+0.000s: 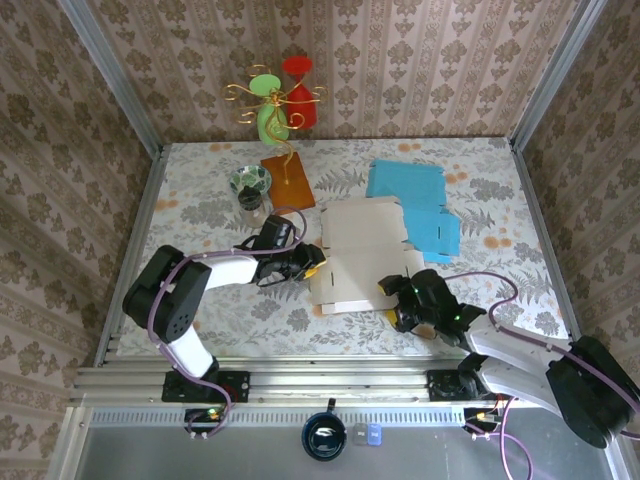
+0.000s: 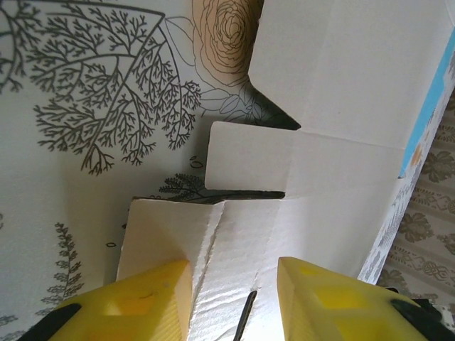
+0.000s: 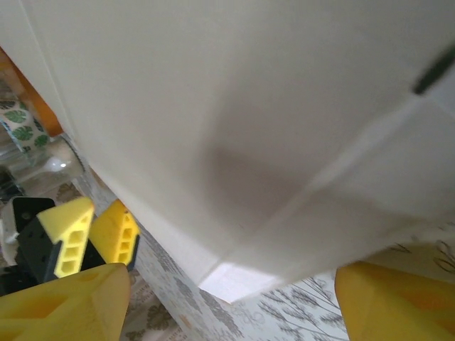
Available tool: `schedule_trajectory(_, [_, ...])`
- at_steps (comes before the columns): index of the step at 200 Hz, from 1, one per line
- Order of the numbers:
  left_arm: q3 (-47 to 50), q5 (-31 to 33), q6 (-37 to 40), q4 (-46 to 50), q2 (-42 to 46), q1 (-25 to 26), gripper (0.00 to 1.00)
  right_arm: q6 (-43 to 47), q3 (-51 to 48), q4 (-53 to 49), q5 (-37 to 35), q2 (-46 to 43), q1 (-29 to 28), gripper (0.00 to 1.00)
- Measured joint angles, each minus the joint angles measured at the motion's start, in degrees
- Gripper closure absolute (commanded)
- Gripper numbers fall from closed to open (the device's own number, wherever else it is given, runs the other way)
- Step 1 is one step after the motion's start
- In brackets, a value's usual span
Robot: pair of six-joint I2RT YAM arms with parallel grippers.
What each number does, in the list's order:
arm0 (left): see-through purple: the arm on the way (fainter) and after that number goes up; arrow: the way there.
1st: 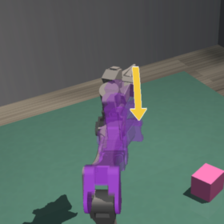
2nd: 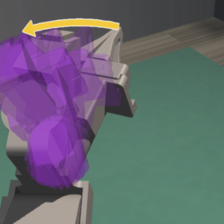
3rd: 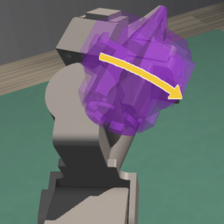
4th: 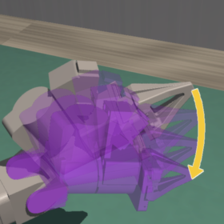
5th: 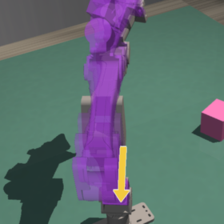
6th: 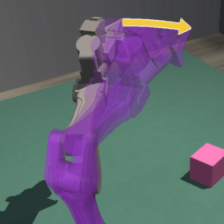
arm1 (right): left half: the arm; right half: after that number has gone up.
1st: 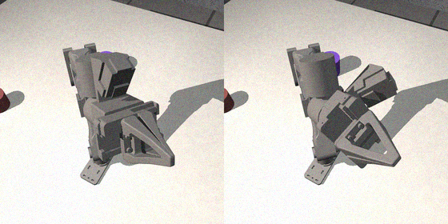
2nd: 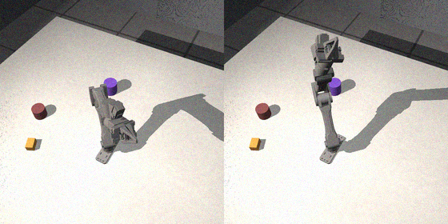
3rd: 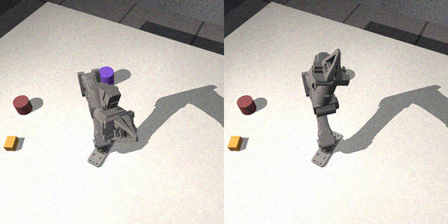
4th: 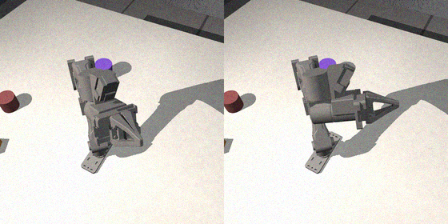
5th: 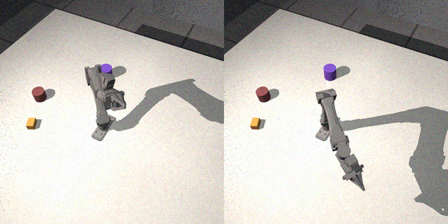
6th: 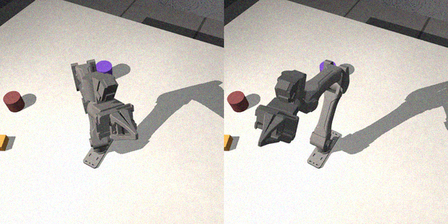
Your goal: Fold the paper box
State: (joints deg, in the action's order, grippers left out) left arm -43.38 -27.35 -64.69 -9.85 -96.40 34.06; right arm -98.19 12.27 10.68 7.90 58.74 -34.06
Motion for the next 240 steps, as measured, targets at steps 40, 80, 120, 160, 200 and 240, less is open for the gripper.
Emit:
schedule_trajectory(40, [0.0,-0.5,0.0,0.0,-0.1,0.0,0.64,0.3,0.0,3.5,-1.5,1.4,0.0,0.3])
schedule_trajectory(80, [-0.1,-1.0,0.0,0.2,-0.7,0.0,0.66,0.9,0.0,6.4,-3.3,1.6,0.0,0.36])
schedule_trajectory(120, [-0.3,-1.4,0.0,0.2,-1.4,0.1,0.67,2.5,0.0,7.0,-6.0,-1.2,0.0,0.44])
schedule_trajectory(160, [-1.2,-1.7,0.2,0.4,-1.4,0.4,0.68,3.7,0.0,7.8,-7.7,-1.7,0.0,0.51])
schedule_trajectory(200, [-1.3,-2.0,0.2,0.5,-1.5,0.4,0.68,4.9,0.0,9.6,-8.1,0.0,0.0,0.63])
schedule_trajectory(240, [-1.3,-2.1,0.2,0.5,-1.5,0.5,0.68,6.2,0.3,9.7,-8.4,1.7,0.0,0.79])
